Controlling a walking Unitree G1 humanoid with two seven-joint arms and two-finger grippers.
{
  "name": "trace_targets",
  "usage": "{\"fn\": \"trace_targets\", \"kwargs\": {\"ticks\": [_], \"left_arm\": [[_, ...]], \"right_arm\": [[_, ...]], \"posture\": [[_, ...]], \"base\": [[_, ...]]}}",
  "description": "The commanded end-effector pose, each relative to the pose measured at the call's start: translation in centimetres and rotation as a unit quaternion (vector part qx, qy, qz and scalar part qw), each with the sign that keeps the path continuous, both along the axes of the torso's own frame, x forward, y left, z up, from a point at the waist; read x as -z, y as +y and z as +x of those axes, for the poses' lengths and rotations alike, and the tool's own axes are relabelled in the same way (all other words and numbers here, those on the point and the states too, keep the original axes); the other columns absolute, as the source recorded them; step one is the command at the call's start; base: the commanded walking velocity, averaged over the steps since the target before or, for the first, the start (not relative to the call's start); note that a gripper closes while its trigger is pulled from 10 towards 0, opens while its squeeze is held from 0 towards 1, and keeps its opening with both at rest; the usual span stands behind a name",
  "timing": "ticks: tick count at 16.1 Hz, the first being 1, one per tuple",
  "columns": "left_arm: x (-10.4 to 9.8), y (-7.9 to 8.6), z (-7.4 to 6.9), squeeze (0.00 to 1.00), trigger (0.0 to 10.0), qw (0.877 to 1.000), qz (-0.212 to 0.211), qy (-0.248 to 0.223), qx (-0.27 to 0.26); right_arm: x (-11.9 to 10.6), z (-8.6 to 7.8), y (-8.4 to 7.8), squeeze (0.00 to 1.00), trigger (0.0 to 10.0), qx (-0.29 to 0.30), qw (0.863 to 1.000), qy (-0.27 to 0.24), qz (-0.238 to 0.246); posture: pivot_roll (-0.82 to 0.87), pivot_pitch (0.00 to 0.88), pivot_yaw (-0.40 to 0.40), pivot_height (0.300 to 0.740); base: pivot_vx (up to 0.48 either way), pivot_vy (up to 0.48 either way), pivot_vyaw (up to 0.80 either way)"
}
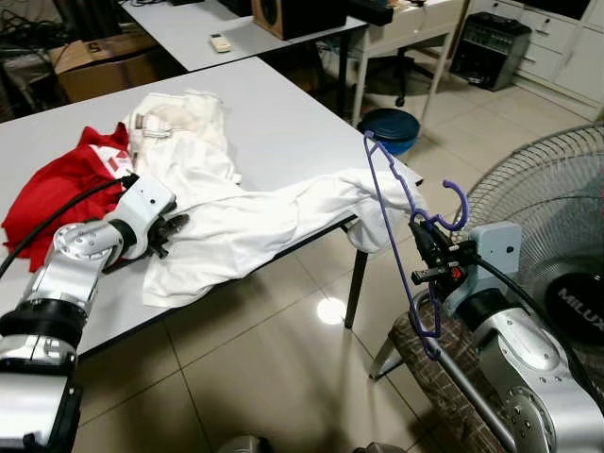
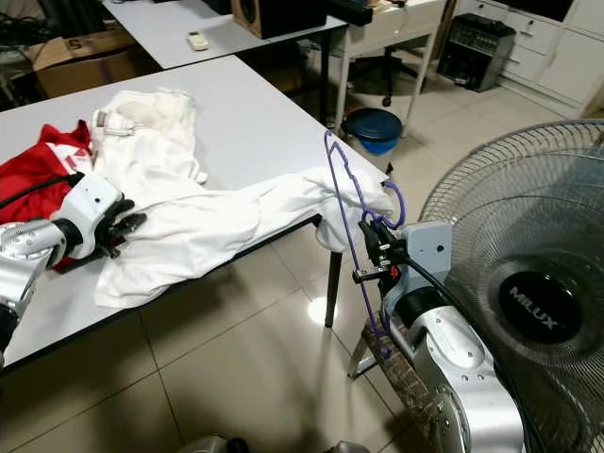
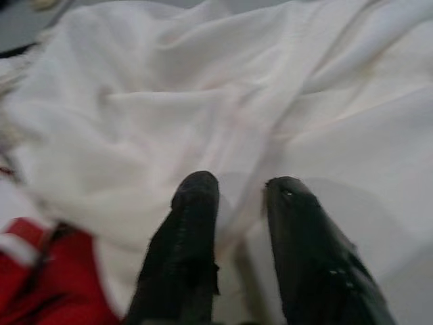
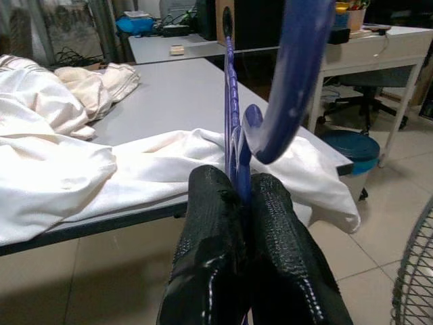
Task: Hang hanger
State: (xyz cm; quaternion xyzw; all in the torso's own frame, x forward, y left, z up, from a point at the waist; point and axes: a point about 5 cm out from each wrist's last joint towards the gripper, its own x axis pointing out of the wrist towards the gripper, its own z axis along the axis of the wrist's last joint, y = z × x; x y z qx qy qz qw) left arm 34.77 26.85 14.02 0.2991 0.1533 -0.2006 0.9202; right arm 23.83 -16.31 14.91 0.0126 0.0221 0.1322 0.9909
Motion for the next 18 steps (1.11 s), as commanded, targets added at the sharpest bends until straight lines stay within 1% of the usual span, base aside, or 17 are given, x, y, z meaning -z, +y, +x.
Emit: {"fn": "trace_targets", "kwargs": {"ticks": [1,2,3,4,6,7,8,9,11,12,13,14,15,18], "left_arm": [[-0.6,0.5,0.2,0.00,4.7,0.999,0.028,-0.013,-0.009],[-0.8,0.8,0.6,0.00,5.1,0.997,0.063,-0.033,-0.029],[-0.8,0.8,0.8,0.00,4.8,0.996,0.075,-0.037,-0.033],[-0.8,0.8,0.8,0.00,4.7,0.995,0.082,-0.039,-0.032],[-0.8,0.7,0.9,0.00,3.5,0.994,0.096,-0.037,-0.026],[-0.7,0.7,0.9,0.00,3.3,0.994,0.104,-0.035,-0.021],[-0.5,0.5,0.9,0.00,1.5,0.994,0.104,-0.032,-0.015],[-0.3,0.3,0.9,0.00,0.0,0.995,0.091,-0.028,-0.004],[-0.9,-0.2,0.9,0.00,0.0,0.998,0.037,-0.048,0.006],[-1.2,-0.9,0.8,0.00,10.0,0.998,-0.007,-0.056,0.038],[-1.1,-1.1,0.7,0.98,10.0,0.997,-0.002,-0.052,0.058],[-0.9,-1.2,0.5,1.00,10.0,0.997,0.006,-0.046,0.067],[-0.6,-1.2,0.4,1.00,10.0,0.996,0.023,-0.038,0.076],[0.0,-1.0,0.3,1.00,10.0,0.995,0.046,-0.018,0.082]], "right_arm": [[0.0,0.1,0.2,0.00,10.0,-0.004,1.000,-0.002,-0.001],[0.0,0.2,0.3,0.00,10.0,-0.005,1.000,-0.004,0.000],[-0.1,0.2,0.3,0.00,10.0,-0.005,1.000,-0.005,0.001],[-0.1,0.2,0.3,0.00,10.0,-0.004,1.000,-0.005,0.001],[-0.1,0.3,0.3,0.00,10.0,-0.006,1.000,-0.006,0.002],[-0.1,0.3,0.4,0.00,10.0,-0.006,1.000,-0.006,0.002],[-0.1,0.4,0.4,0.00,10.0,-0.007,1.000,-0.007,0.003],[-0.1,0.4,0.4,0.00,10.0,-0.007,1.000,-0.007,0.003],[-0.1,0.3,0.4,0.00,10.0,-0.006,1.000,-0.007,0.004],[0.0,0.3,0.4,0.00,10.0,-0.007,1.000,-0.007,0.005],[0.0,0.3,0.5,0.00,10.0,-0.008,1.000,-0.006,0.006],[0.0,0.3,0.5,0.00,10.0,-0.009,1.000,-0.006,0.006],[0.0,0.3,0.5,0.00,10.0,-0.011,1.000,-0.007,0.006],[0.0,0.4,0.7,0.00,10.0,-0.013,1.000,-0.008,0.006]], "posture": [[-0.17,0.032,0.068,0.740],[-0.17,0.032,0.071,0.740],[-0.17,0.031,0.071,0.740],[-0.17,0.031,0.071,0.740],[-0.17,0.031,0.071,0.740],[-0.16,0.030,0.070,0.740],[-0.16,0.030,0.072,0.740],[-0.16,0.029,0.074,0.740],[-0.16,0.029,0.075,0.740],[-0.16,0.027,0.074,0.740],[-0.16,0.027,0.074,0.740],[-0.16,0.027,0.074,0.740],[-0.16,0.027,0.074,0.740],[-0.16,0.017,0.076,0.740]], "base": [[0.000,0.000,0.00],[0.000,0.000,0.00],[0.000,0.000,0.00],[0.000,0.000,0.00],[0.000,0.000,0.00],[0.000,0.000,0.00],[0.000,0.000,0.00],[0.000,0.000,0.00],[0.000,0.000,0.00],[0.000,0.000,0.00],[0.000,0.000,0.00],[0.000,0.000,0.00],[0.000,0.000,0.00],[0.000,0.000,0.00]]}}
